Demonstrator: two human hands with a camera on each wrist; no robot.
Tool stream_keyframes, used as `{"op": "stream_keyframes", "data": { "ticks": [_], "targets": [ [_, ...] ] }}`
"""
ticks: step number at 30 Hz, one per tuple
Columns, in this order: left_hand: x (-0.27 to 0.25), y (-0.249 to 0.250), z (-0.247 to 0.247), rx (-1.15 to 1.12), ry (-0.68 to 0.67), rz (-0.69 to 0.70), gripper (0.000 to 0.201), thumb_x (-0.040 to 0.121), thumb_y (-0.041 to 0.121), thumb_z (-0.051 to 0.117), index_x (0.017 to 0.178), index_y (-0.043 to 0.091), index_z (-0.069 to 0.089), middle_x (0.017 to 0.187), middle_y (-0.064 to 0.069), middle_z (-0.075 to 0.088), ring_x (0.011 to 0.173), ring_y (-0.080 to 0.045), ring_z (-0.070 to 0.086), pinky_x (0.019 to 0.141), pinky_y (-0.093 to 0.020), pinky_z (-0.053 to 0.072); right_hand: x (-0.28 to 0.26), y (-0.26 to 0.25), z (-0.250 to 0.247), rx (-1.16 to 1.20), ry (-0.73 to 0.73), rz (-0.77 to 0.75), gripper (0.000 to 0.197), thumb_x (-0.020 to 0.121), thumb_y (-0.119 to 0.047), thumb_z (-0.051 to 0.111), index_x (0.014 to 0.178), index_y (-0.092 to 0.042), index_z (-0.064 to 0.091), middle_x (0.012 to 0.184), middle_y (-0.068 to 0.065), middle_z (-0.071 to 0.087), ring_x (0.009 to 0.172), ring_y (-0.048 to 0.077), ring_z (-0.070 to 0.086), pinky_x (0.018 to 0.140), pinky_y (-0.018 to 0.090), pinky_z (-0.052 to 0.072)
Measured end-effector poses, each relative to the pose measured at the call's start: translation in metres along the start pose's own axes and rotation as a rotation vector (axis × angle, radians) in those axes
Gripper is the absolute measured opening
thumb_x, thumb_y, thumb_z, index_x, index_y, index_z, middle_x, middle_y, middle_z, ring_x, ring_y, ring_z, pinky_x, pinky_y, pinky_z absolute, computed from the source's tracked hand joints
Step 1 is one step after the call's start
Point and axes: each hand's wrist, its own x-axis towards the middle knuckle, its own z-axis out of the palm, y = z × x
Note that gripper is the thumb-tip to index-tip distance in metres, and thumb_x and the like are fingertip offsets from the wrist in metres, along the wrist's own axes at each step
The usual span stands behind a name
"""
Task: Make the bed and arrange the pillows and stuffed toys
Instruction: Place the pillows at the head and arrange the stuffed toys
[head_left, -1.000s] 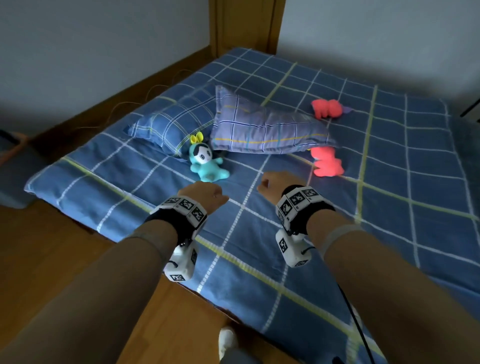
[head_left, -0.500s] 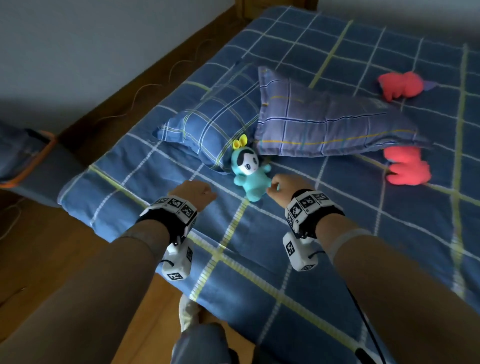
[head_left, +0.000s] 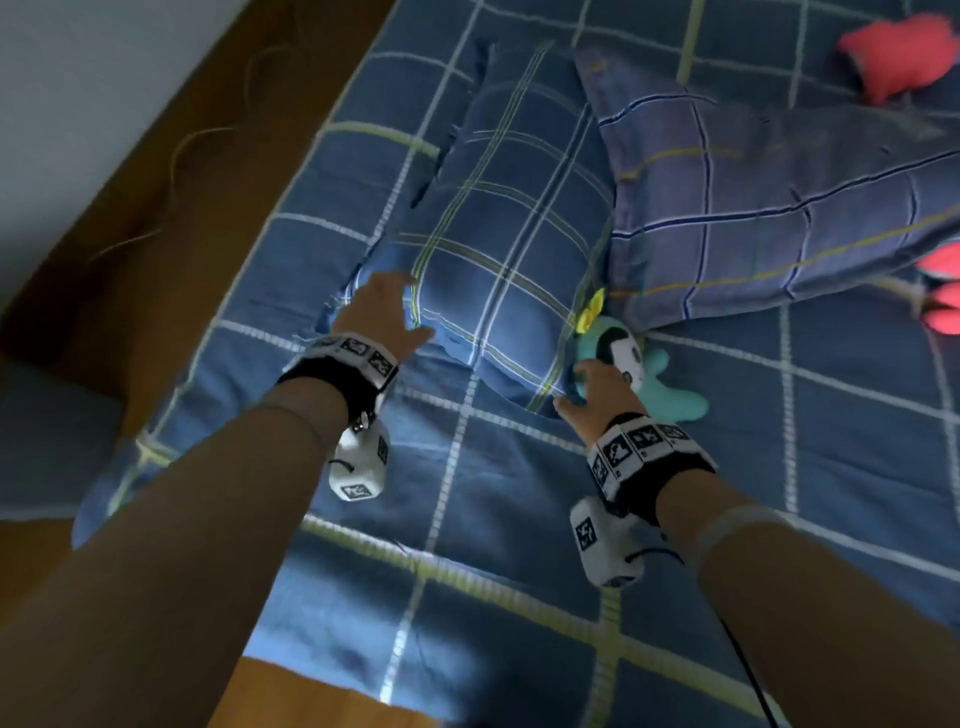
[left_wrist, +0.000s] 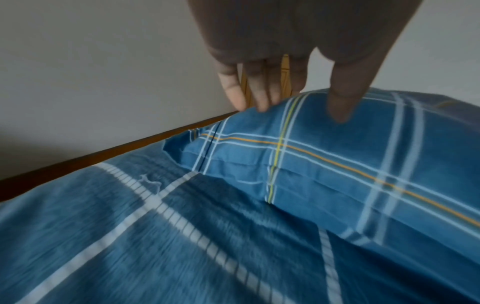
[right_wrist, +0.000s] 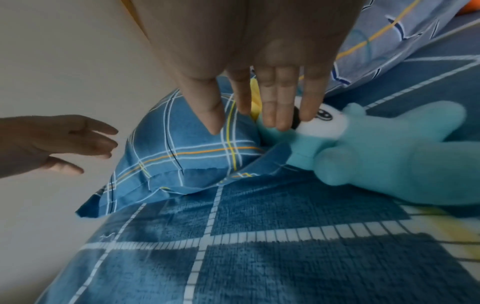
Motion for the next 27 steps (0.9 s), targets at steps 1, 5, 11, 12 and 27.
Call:
{"op": "stream_keyframes", "data": {
  "ticks": [1, 5, 11, 12, 27],
  "targets": [
    [0.015, -0.004, -0.003, 0.007, 0.017, 0.016, 0.070, 0.079, 0.025, 0.071, 0.139, 0.013, 0.037, 0.145, -0.014, 0.034, 0.134, -0.031, 0.036, 0.110, -0.041, 0.031, 0.008, -0.006, 0.002, -0.001, 0.014, 0.012, 0.052, 0.087, -0.028, 0.060, 0.132, -0.010, 0.041, 0.135, 0.014, 0.044, 0.119, 0.032, 0.050, 0.099, 0.040, 0.043],
    [0.059, -0.013, -0.005, 0.027, 0.014, -0.002, 0.094, 0.071, 0.037, 0.077, 0.147, 0.026, 0.021, 0.156, -0.009, 0.016, 0.142, -0.032, 0.022, 0.111, -0.055, 0.026, 0.038, -0.016, 0.009, 0.084, 0.015, 0.017, 0.057, 0.081, -0.030, 0.065, 0.131, -0.011, 0.042, 0.131, 0.014, 0.051, 0.120, 0.032, 0.051, 0.099, 0.043, 0.044],
    [0.098, -0.023, 0.014, -0.378, -0.097, -0.154, 0.134, 0.057, 0.022, 0.088, 0.150, 0.020, -0.009, 0.156, -0.013, 0.018, 0.143, -0.032, 0.025, 0.111, -0.056, 0.026, 0.059, -0.020, 0.008, 0.048, -0.091, 0.060, 0.056, 0.087, -0.034, 0.061, 0.132, -0.006, 0.044, 0.127, 0.017, 0.056, 0.116, 0.033, 0.055, 0.090, 0.033, 0.045],
    [0.100, -0.020, 0.017, -0.423, -0.111, -0.170, 0.132, 0.059, 0.015, 0.087, 0.150, 0.016, -0.009, 0.155, -0.015, 0.023, 0.142, -0.032, 0.028, 0.113, -0.052, 0.027, 0.060, -0.019, 0.008, 0.013, -0.097, 0.060, 0.052, 0.088, -0.035, 0.060, 0.130, -0.006, 0.048, 0.125, 0.018, 0.058, 0.114, 0.033, 0.056, 0.087, 0.033, 0.045],
    [0.014, 0.071, -0.027, -0.183, -0.107, -0.031, 0.069, 0.082, 0.032, 0.069, 0.136, 0.005, 0.037, 0.137, -0.019, 0.050, 0.124, -0.035, 0.049, 0.098, -0.035, 0.040, -0.017, 0.012, -0.047, 0.271, 0.105, 0.133, 0.034, 0.093, -0.021, 0.045, 0.061, -0.022, 0.036, 0.116, 0.029, 0.053, 0.112, 0.040, 0.052, 0.097, 0.043, 0.041]
  ]
}}
